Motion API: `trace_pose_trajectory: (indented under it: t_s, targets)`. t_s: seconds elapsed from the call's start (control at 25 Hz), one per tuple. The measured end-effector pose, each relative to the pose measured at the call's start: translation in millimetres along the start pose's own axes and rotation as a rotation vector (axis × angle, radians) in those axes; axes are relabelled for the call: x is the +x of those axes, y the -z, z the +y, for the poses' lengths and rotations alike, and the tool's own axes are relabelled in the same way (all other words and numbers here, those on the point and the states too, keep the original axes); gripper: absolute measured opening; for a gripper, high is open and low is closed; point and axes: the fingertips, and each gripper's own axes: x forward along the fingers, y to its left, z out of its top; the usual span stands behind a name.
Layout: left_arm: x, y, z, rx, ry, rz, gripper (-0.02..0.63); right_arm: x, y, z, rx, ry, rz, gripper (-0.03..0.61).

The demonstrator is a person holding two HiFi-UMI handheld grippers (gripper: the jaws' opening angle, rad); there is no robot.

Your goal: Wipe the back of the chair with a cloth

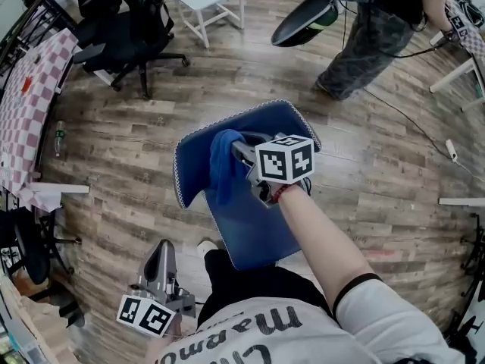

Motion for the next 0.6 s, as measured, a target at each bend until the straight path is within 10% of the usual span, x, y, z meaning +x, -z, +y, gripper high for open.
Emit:
trace_pose_trajectory:
  t_s: [0.6]
  targets:
    - [-7, 1, -16, 0.012, -0.022, -0.02, 0.003, -86, -29, -103, 0.168, 0.239, -0.185, 0.05]
